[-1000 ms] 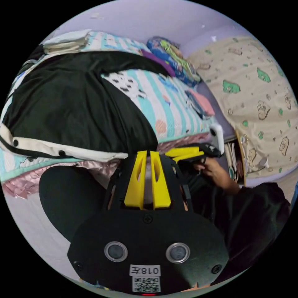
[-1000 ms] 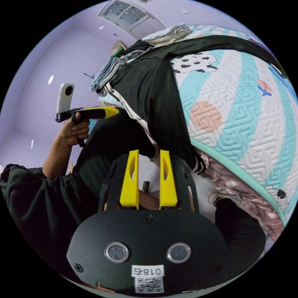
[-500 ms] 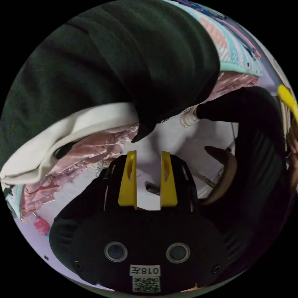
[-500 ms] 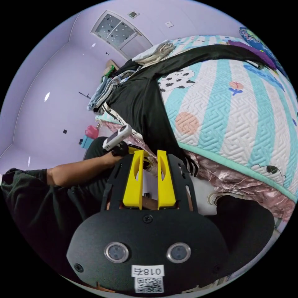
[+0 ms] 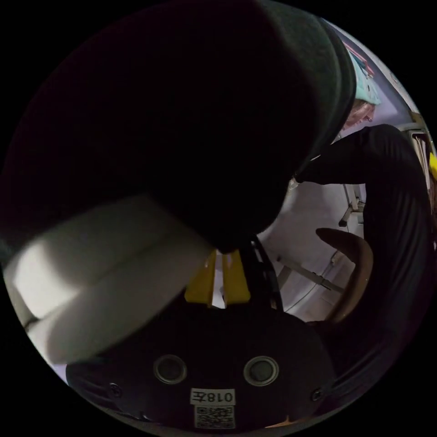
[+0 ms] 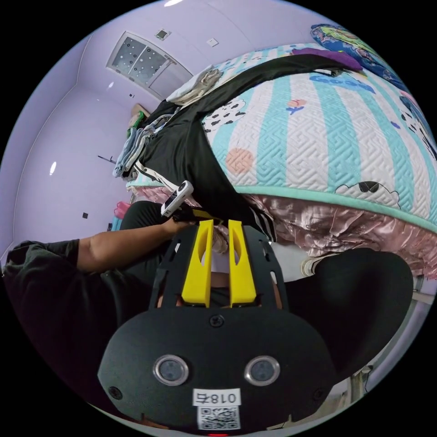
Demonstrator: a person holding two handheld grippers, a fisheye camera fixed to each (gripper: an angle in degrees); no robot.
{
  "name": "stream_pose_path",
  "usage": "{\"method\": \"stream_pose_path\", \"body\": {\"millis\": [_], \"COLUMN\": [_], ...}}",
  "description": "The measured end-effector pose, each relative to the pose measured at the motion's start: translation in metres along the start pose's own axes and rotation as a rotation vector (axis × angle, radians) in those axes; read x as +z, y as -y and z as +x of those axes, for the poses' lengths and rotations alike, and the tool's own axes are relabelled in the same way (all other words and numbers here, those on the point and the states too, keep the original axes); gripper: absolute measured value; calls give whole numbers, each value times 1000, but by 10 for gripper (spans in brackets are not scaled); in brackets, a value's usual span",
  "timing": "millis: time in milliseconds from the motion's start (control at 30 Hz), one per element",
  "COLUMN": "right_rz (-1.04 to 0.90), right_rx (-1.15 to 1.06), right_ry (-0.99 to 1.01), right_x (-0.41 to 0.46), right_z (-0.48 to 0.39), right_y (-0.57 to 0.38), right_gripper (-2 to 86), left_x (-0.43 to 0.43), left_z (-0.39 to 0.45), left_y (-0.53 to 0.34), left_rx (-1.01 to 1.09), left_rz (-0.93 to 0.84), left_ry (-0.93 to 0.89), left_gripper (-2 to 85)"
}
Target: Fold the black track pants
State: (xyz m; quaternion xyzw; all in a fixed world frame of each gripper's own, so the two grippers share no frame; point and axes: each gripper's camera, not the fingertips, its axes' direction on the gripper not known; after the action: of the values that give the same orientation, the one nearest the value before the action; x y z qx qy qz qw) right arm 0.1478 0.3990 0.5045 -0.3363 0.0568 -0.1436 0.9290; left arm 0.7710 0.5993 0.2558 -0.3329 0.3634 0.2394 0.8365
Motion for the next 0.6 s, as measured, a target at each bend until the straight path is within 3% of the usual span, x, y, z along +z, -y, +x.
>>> {"method": "stream_pose_path", "body": {"millis": [133, 300, 600], "right_rz": [39, 37, -12], "right_rx": [-34, -196, -513], "right_ry": [6, 15, -169], "right_x": [-6, -10, -11], "right_z": [-14, -39, -97], "right_y": [-6, -21, -77], "right_gripper": [60, 77, 150], "left_x": [-37, -129, -224], "left_z": [-16, -45, -55], "left_y": [-11, -44, -9], "left_rx": [-12, 4, 91], "left_rz": [25, 225, 486], "left_ry": [-155, -646, -1049], "left_gripper": [-8, -9, -9]}}
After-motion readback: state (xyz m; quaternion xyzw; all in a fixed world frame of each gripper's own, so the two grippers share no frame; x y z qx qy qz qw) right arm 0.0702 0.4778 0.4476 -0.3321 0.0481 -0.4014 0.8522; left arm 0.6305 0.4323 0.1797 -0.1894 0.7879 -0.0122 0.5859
